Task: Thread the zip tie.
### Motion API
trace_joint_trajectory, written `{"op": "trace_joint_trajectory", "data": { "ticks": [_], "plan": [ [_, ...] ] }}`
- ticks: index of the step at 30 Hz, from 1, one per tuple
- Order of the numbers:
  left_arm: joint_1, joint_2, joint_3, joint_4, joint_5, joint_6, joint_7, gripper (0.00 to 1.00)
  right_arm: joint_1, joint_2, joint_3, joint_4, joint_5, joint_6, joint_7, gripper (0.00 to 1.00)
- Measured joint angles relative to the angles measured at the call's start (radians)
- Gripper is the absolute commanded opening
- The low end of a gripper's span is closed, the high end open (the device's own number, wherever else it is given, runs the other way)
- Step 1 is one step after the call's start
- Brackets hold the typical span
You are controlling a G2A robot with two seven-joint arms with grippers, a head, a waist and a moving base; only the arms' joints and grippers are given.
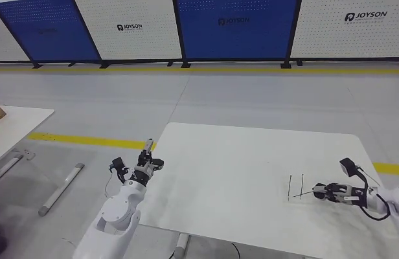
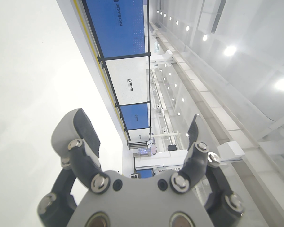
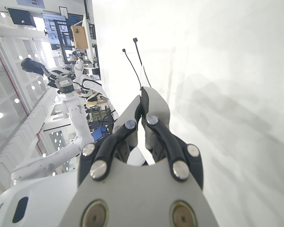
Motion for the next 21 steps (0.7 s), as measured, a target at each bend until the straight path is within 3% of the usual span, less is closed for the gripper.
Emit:
{"op": "trace_joint_trajectory", "data": {
  "ticks": [7, 12, 21],
  "plan": [
    [0.0, 0.0, 0.0, 0.0, 0.0, 0.0, 0.0, 1.0, -0.03, 0.019, 0.077, -0.005, 0.115, -0.061, 0.059, 0.0],
    [0.0, 0.0, 0.0, 0.0, 0.0, 0.0, 0.0, 1.0, -0.084, 0.041, 0.156, -0.051, 0.23, -0.09, 0.111, 0.0],
    [0.0, 0.0, 0.0, 0.0, 0.0, 0.0, 0.0, 1.0, -0.093, 0.044, 0.164, -0.062, 0.241, -0.09, 0.109, 0.0]
  ]
}}
